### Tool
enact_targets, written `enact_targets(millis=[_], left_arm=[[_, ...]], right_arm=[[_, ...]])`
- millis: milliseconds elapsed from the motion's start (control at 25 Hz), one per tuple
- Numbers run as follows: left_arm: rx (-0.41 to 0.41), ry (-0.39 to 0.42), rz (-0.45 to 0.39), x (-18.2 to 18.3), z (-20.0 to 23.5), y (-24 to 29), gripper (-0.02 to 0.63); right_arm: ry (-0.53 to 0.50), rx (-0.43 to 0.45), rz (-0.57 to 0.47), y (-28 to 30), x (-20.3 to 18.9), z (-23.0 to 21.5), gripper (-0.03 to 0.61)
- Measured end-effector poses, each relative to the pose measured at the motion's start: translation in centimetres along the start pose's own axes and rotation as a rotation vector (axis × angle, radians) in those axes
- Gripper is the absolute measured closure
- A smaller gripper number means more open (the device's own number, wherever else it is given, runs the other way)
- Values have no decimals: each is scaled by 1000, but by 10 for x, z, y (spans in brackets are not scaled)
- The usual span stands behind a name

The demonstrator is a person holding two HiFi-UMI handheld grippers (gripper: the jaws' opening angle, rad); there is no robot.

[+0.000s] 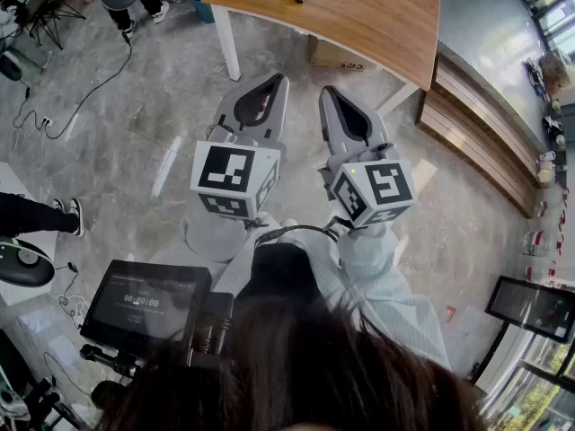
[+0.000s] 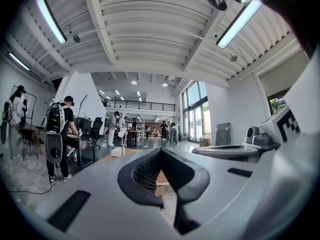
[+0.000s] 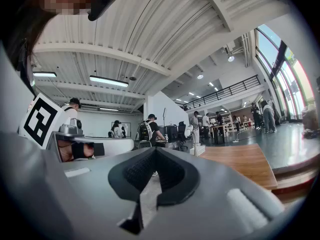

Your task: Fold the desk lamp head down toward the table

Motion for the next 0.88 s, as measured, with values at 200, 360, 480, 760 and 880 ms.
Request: enact_targets(millis=[200, 360, 480, 760, 880], left_arm=[[-4, -3, -2, 0, -1, 1, 611], [6, 0, 1, 0, 1, 1, 611], [14, -2, 2, 1, 3, 0, 611], [48, -5, 7, -2, 11, -3, 611], [64, -14, 17, -6, 15, -5, 611]], right_arm=[[-2, -3, -4, 0, 1, 2, 578], [-5, -1, -3, 1, 1, 3, 577], [-3, 8, -1, 4, 1, 4, 577], [14, 24, 10, 10, -2, 7, 577], [14, 42, 23, 12, -4, 9, 577]])
Point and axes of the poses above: the fingertips, and each gripper's own axes: y forward along the fingers, z to its left, x out of its top, the point moved 10 cm from there along -y, backward along the fingers, and after that the axes turned 7 degrees about -x, right-handed, at the moved point
